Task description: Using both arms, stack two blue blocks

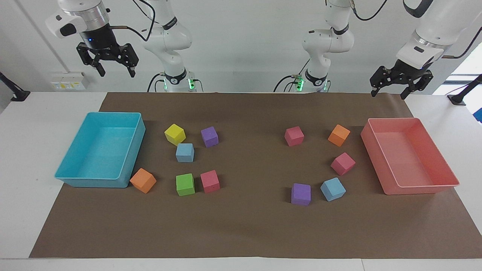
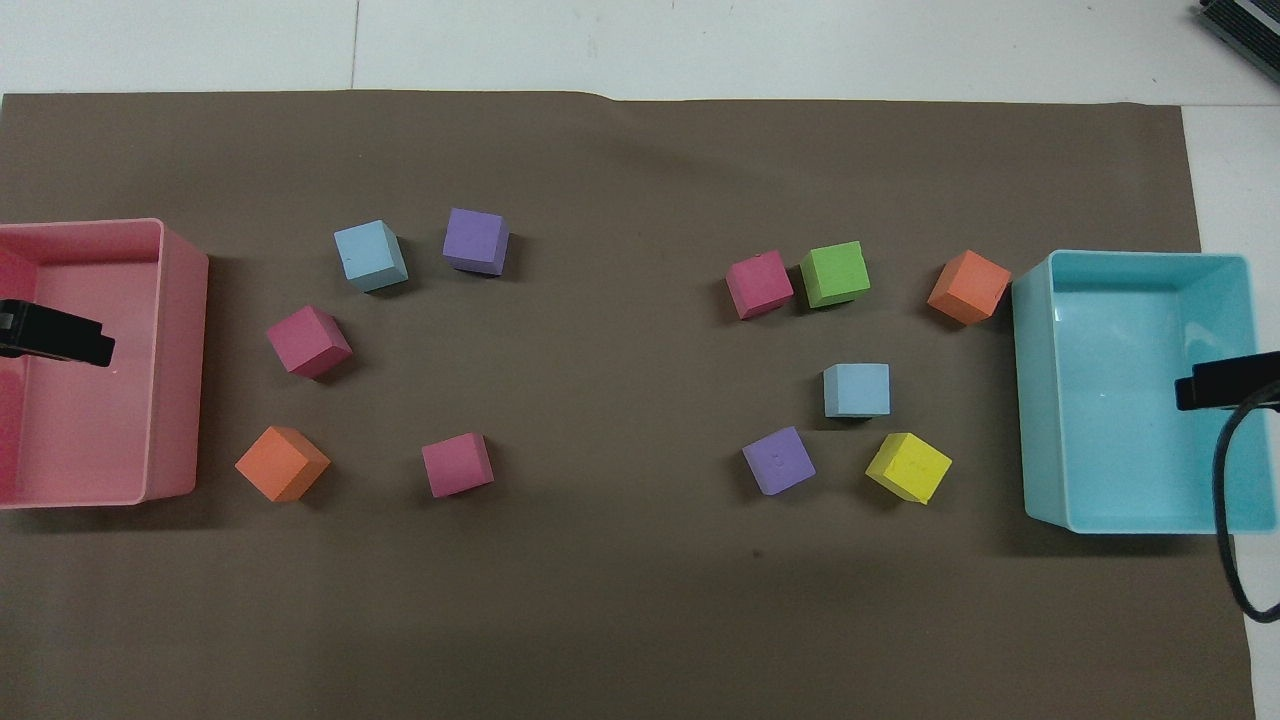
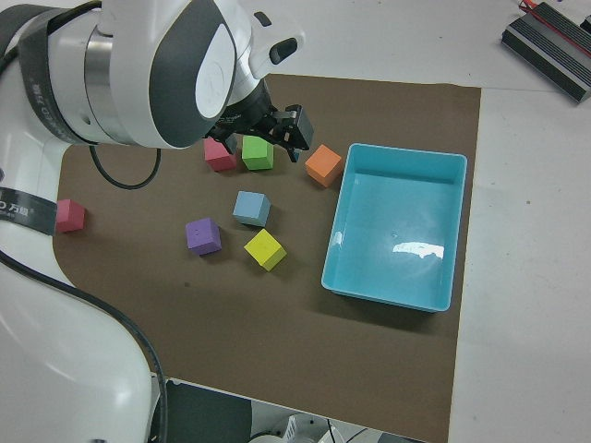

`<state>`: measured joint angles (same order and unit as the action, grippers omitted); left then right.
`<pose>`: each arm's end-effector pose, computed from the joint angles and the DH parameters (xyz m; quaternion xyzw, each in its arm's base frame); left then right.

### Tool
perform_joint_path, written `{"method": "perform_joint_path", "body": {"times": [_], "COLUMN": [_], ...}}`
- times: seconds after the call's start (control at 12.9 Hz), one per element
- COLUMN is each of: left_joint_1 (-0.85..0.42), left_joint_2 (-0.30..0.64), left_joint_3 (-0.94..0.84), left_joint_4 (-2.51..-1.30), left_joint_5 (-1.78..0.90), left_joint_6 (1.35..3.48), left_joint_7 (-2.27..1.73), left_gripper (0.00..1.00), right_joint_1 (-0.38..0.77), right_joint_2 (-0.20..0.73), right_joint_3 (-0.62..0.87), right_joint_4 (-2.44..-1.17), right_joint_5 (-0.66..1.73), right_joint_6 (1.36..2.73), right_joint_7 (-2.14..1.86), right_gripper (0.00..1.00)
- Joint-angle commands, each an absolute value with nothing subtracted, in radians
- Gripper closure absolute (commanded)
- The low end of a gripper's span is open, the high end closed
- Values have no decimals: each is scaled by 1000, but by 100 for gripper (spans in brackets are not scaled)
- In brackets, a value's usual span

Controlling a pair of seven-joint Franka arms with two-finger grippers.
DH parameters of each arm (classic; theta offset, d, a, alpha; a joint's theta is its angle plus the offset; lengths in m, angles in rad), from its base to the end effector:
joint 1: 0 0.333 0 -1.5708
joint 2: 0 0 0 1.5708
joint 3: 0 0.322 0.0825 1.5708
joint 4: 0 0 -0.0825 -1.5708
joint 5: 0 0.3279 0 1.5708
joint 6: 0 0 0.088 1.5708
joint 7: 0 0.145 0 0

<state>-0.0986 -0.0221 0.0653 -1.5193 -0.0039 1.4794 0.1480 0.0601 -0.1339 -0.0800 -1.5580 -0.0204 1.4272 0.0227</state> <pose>0.4815 -0.0162 0.6166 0.9958 -0.0907 -0.0088 0.0032 0.4395 -0.0150 0.6477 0.9997 -0.0224 0.0013 0.0048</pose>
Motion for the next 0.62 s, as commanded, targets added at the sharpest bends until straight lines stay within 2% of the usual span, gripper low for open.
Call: {"method": "perform_joint_path", "body": {"times": [0.0, 0.39, 0.54], "left_joint_1": [-97, -97, -97], "left_joint_2": [-35, -35, -35], "left_joint_3": [66, 66, 66], "left_joint_4": [-1523, -1523, -1523], "left_joint_5": [2, 2, 2], "left_joint_6": [1465, 1465, 1465], "left_joint_7": [153, 153, 153], "left_gripper": [0, 0, 0], "right_joint_1": [61, 66, 81], "right_joint_2": [-144, -150, -143], "right_joint_3": [-94, -64, -63], "right_joint_4": [-1554, -1592, -1659], "right_joint_5": [-21, -21, -21], "right_joint_6": [1428, 1451, 1535], "right_joint_7": [-8, 1, 5], "right_gripper": [0, 0, 0]}}
